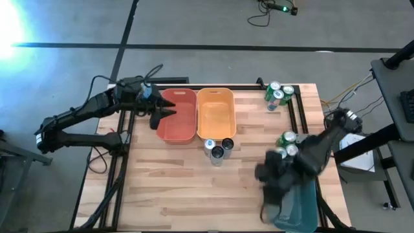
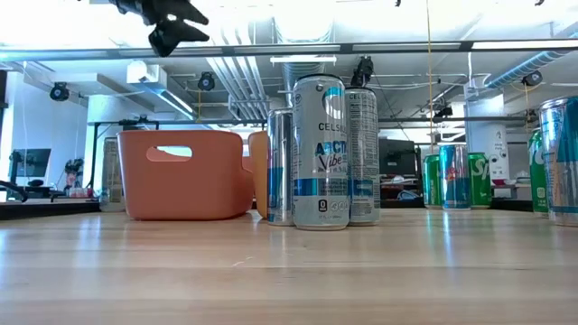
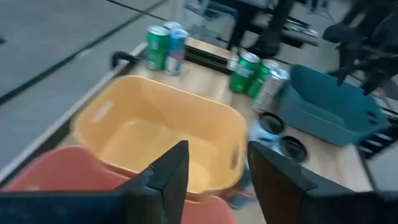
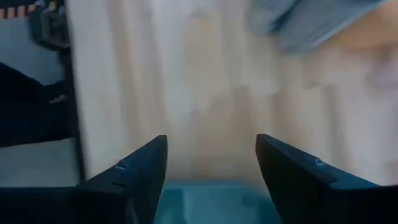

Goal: Sort soda cans
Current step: Move the blue bin to the top right of the table

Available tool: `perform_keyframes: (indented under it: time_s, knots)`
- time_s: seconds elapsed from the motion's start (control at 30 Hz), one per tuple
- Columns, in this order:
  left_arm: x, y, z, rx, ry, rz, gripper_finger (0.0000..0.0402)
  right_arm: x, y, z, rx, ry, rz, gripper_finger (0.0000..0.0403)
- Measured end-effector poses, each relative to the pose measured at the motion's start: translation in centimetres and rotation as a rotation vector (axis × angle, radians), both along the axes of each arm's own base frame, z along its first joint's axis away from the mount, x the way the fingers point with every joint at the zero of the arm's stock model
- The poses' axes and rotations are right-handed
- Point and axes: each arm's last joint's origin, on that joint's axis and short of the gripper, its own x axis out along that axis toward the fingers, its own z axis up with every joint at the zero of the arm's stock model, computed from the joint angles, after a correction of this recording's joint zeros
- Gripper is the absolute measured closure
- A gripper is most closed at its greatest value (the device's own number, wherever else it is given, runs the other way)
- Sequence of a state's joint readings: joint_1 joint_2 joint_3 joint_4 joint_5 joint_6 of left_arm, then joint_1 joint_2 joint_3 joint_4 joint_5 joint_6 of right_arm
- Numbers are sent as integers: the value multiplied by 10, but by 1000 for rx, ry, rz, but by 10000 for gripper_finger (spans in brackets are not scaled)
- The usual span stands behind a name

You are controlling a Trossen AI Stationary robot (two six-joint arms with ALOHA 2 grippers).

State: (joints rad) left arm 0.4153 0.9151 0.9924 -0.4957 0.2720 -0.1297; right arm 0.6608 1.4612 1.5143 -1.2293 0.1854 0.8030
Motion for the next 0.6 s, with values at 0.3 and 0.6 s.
perform_keyframes:
  time_s: [0.3,0.6]
  knots:
    - [9,-38,1,-3,3,-136,223,-1,85,-17,53,208,-178,94]
    - [12,-57,0,-27,10,-203,223,1,141,-54,159,418,-526,98]
